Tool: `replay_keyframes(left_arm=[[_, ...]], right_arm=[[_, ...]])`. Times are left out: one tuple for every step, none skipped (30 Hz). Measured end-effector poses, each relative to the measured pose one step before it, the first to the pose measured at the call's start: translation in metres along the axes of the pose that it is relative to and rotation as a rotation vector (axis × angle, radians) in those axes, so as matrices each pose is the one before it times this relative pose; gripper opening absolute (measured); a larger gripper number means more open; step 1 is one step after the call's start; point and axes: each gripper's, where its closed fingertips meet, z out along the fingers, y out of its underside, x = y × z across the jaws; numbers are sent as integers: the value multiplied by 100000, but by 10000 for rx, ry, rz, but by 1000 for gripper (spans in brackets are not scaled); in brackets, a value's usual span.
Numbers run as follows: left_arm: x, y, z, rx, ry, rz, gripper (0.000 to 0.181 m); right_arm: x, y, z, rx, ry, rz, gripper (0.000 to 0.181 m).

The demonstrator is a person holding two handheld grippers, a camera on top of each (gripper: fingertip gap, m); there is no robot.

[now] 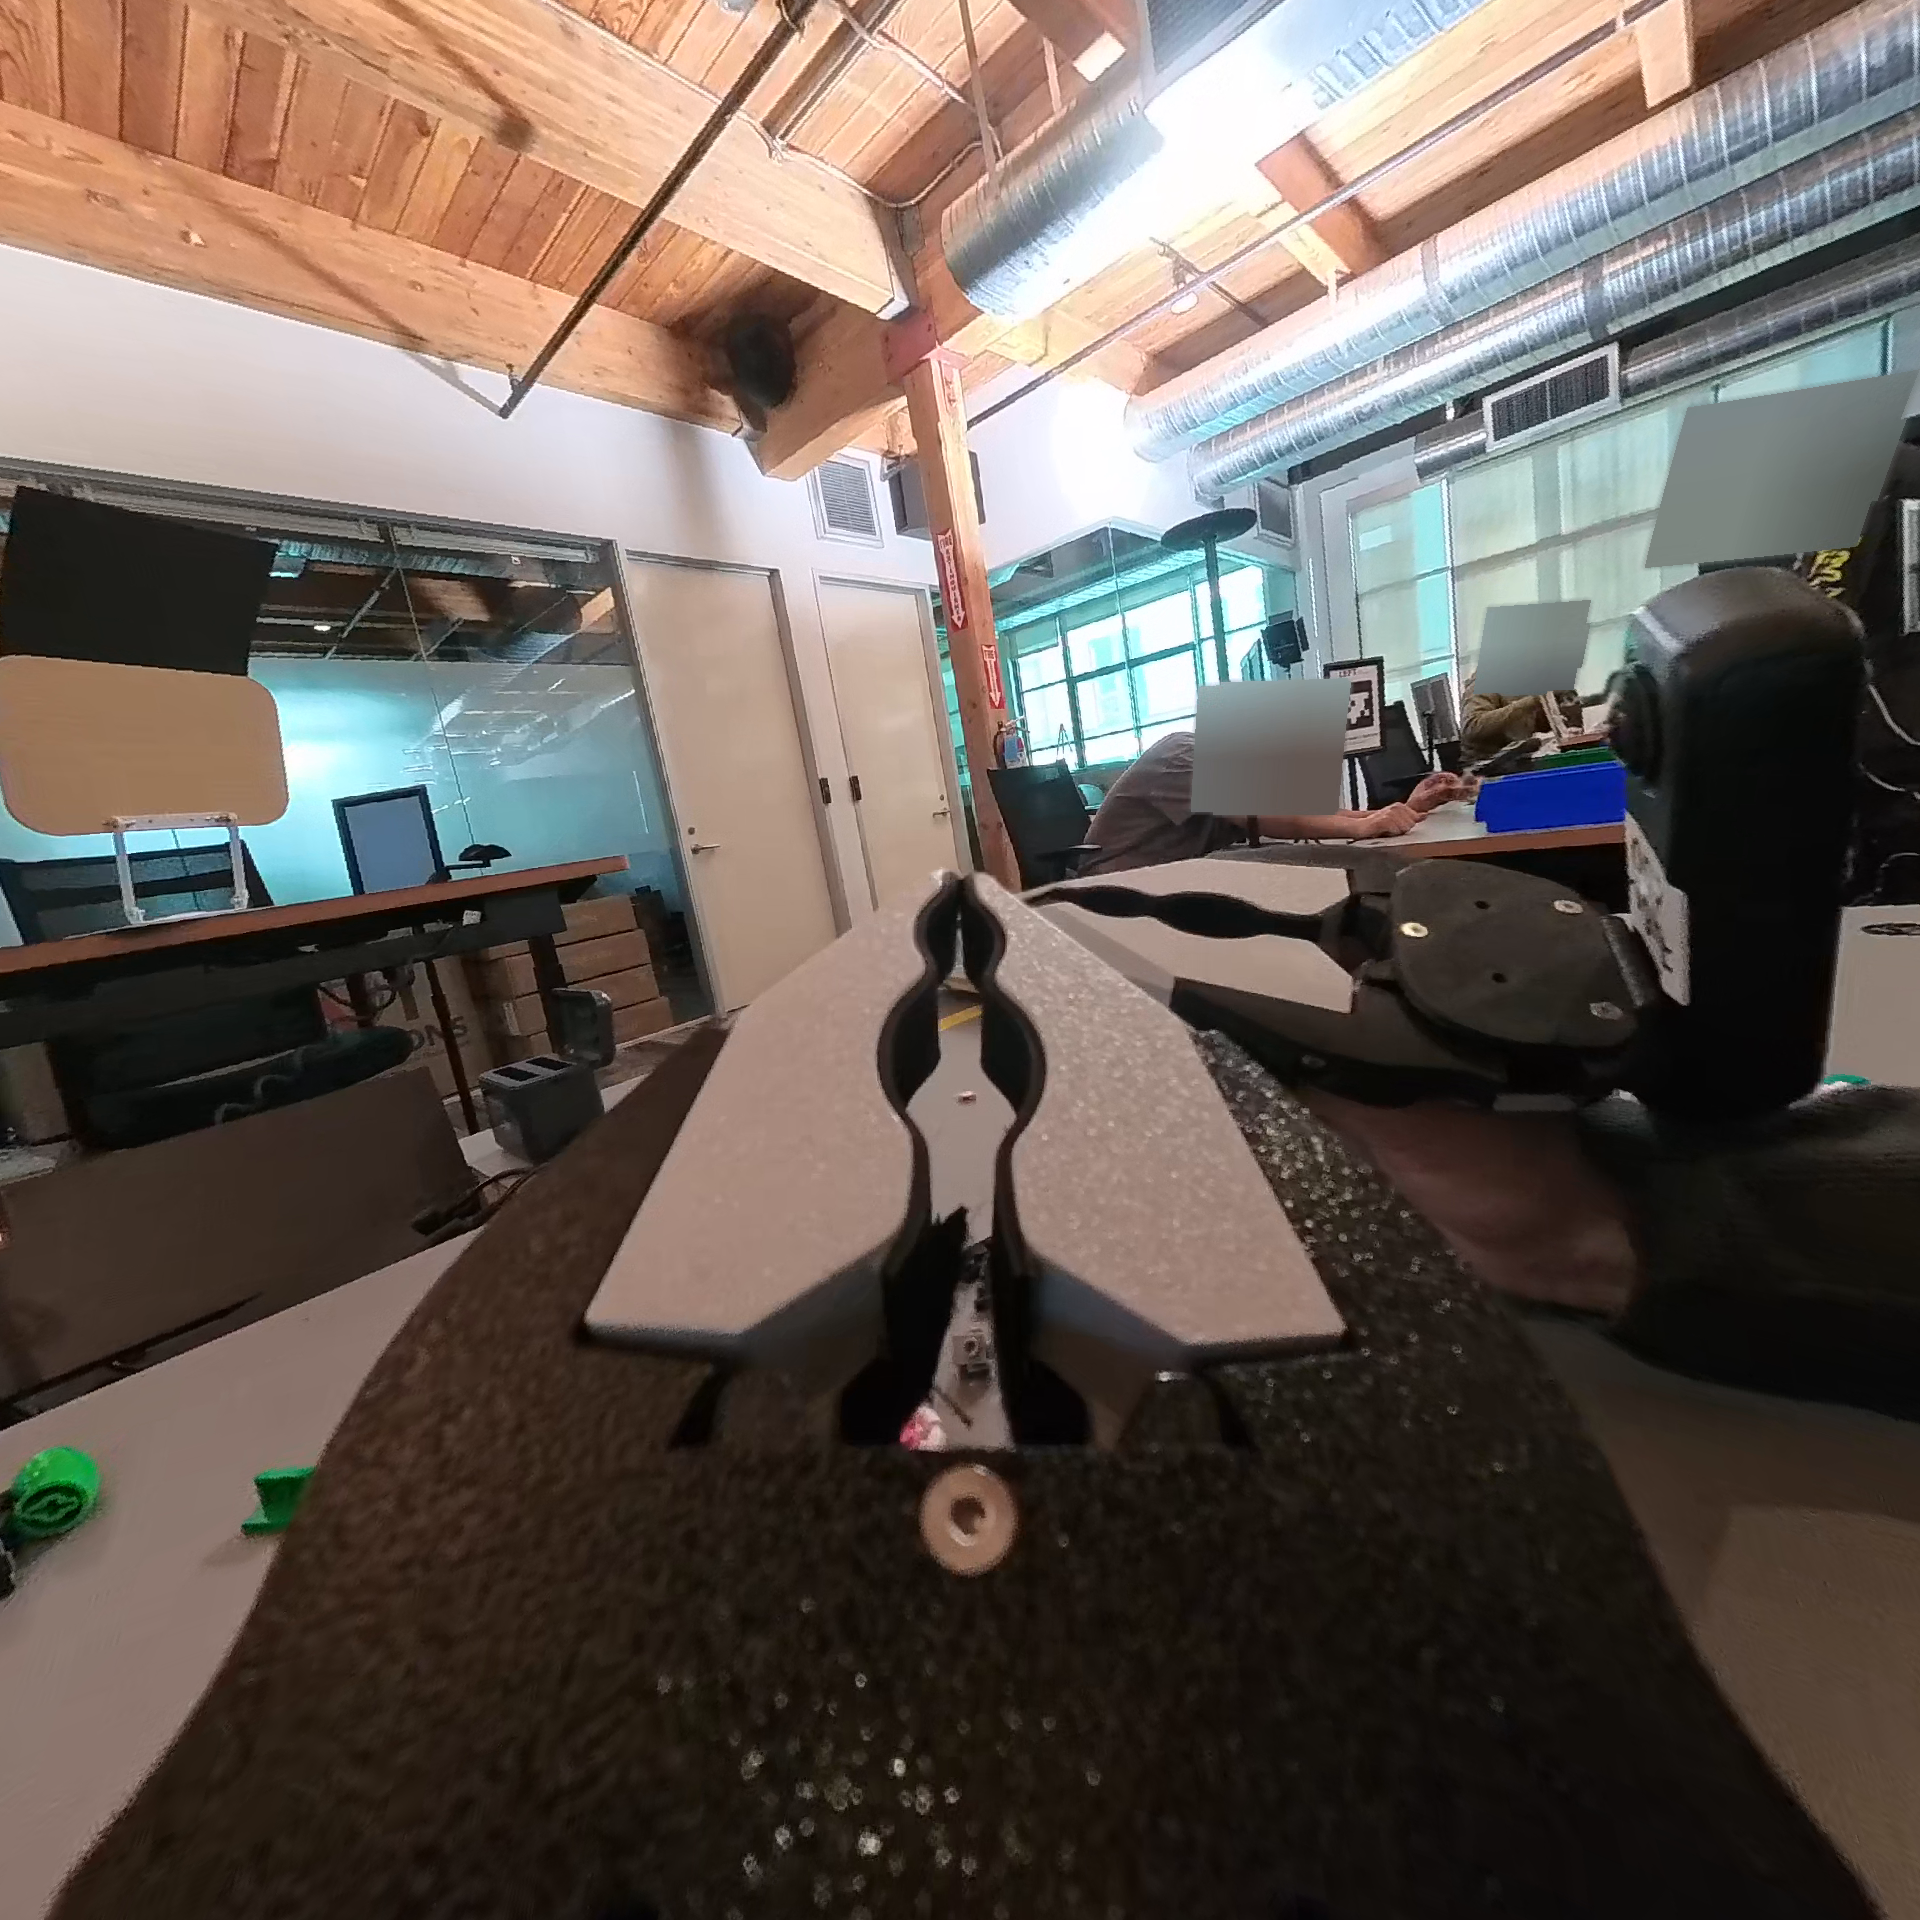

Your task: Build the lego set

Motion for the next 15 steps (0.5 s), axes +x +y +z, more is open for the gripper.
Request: replay_keyframes(left_arm=[[-74, 38, 7, -15, -30, -28, 0], [-56, 11, -4, -2, -18, -32, 0], [-32, -2, -14, 8, -8, -22, 0], [-9, -2, -7, 1, 1, -12, 0], [19, 13, -2, -3, 8, 5, 0], [39, 21, 8, -6, 21, 9, 0], [44, 12, 2, -8, 24, 11, 0], [31, 7, 4, -5, 15, 11, 0], [28, 8, 0, 1, 14, 4, 0], [25, 10, -4, -1, 16, -2, 0], [5, 1, -4, -1, 8, -4, 0], [9, 8, 7, -3, 5, -7, 0], [-4, 18, -2, -3, 3, -3, 0], [6, 4, -2, -3, 4, -1, 0], [7, -8, -6, 3, 4, 3, 0]], right_arm=[[-8, 8, 11, -3, -6, -1, 2], [-5, -3, -5, 3, -6, 6, 2], [-7, -6, 3, 2, -8, 18, 2], [-15, 7, 5, -2, -6, 18, 2], [-13, 11, 3, -4, -8, 11, 2], [-8, 19, 15, -7, -7, 6, 2], [-7, 9, 11, -3, -4, 2, 2], [-27, 18, 8, -4, -14, 3, 2], [-21, 23, 6, -7, -11, 2, 2], [-14, 12, 16, -7, -6, -3, 2], [-21, 10, 11, -2, -5, -5, 2], [0, -2, 1, 1, -3, -6, 2], [-8, -1, 7, 0, -2, -2, 2], [-2, 11, -4, -2, 1, 0, 2], [8, 6, 5, -1, 2, 1, 2]])
